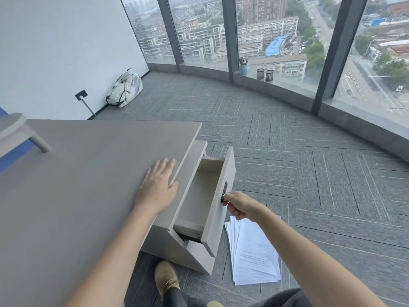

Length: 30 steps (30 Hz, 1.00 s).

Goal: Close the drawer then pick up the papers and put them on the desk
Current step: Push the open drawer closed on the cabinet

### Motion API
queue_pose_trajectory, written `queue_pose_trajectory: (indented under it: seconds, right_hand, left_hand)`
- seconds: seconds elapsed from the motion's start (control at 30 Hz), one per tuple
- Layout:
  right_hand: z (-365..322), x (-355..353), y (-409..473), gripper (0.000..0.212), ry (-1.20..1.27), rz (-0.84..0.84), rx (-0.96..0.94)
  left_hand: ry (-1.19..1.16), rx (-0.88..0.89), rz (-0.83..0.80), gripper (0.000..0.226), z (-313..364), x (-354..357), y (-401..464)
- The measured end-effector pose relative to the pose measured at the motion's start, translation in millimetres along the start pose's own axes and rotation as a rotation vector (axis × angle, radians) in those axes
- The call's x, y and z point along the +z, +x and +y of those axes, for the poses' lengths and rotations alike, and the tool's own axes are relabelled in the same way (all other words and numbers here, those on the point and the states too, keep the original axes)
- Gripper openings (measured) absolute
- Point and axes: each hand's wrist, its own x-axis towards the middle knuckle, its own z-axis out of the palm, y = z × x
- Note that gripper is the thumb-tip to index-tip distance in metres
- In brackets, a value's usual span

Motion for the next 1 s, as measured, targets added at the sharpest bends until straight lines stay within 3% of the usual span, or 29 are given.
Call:
queue_pose_trajectory:
  seconds: [1.0]
  right_hand:
    - [-37,78,53,0.031,0.052,-0.090,0.047]
  left_hand:
    - [0.013,-0.012,0.002,0.067,4,-1,-2]
